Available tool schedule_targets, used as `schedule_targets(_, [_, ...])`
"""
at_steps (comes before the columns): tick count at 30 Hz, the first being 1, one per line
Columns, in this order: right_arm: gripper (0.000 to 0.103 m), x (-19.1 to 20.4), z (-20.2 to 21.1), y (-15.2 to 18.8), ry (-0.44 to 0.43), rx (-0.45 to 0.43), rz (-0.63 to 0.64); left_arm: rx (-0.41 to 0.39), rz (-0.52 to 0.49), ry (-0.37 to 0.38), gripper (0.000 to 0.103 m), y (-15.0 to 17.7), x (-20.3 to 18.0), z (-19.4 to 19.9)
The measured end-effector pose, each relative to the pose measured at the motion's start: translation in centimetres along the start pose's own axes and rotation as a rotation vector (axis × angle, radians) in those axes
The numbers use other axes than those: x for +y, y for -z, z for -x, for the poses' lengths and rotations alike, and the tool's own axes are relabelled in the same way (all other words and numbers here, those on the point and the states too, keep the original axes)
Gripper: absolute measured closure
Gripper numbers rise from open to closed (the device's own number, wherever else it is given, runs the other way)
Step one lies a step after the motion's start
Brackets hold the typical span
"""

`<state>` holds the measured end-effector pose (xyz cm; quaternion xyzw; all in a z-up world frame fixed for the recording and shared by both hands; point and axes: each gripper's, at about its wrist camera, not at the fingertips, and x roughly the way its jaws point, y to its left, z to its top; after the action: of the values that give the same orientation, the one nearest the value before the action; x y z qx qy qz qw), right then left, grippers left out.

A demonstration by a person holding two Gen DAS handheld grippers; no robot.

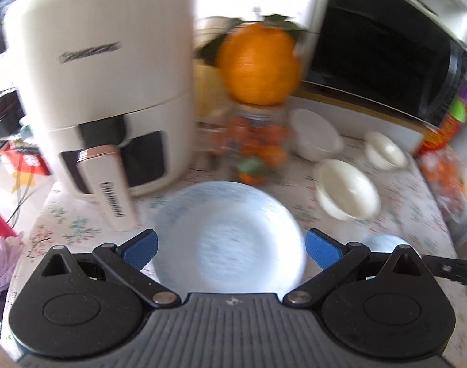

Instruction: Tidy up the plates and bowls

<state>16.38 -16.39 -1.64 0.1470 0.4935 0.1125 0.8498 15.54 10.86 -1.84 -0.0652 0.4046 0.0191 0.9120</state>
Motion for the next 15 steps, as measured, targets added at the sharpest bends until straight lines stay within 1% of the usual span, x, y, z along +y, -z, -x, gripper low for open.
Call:
schedule_targets(2, [0.013,0.8,-0.6,-0.3,-0.017,-0.003,0.004,0.004,0.010,-0.042,0.000,0.1,0.9,-0.9])
schedule_targets(3, [0.013,1.2,-1.0,-0.4,-0.029,-0.003,0.005,0.016,0.012,-0.048,0.000,0.0,1.3,-1.3])
schedule_targets(8, [0.013,3.0,-2.6,-1.2,-0.077,-0.012,0.009,0.092,0.075,-0.057,0.001,0.2,3.2,-3.2])
schedule_targets(11, [0.013,4.0,-3.6,-1.5,-0.108,-0.015,0.009,0.120,0.121,-0.058,0.003,0.1,4.2,-4.1])
schedule_targets(15, [0.013,5.4,-4.9,-1.6,-0.162,-0.006,0.013,0.153,0.176,-0.039,0.007,0.3,5.3,-4.8])
